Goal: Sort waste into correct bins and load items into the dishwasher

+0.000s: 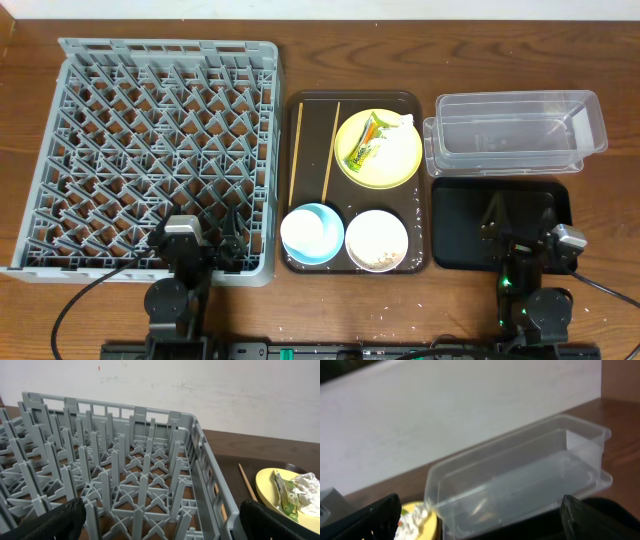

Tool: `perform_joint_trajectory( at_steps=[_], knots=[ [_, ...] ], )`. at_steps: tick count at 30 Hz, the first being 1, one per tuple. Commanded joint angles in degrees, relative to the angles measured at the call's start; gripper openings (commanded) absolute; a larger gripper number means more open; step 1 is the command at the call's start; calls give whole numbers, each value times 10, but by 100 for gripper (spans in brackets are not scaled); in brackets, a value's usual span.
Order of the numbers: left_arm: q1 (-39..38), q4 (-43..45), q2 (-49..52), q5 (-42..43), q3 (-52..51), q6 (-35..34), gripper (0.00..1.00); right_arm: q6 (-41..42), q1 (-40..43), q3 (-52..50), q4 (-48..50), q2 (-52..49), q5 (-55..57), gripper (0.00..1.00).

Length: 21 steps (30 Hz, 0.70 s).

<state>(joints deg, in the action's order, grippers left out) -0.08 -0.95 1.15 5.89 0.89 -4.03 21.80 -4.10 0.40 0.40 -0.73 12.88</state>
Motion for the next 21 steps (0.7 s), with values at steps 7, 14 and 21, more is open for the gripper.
perform_joint_trajectory(
  at_steps=[7, 14, 21],
  knots=[
    [2, 9, 3, 124, -6, -133, 99, 56, 4, -1, 2, 1, -122, 99],
    [2, -13, 48, 167, 112, -161, 99, 88, 4, 45, -13, -13, -335, 99],
    [1, -323, 355, 179, 461, -95, 99, -14, 4, 328, -236, -254, -384, 99]
  ],
)
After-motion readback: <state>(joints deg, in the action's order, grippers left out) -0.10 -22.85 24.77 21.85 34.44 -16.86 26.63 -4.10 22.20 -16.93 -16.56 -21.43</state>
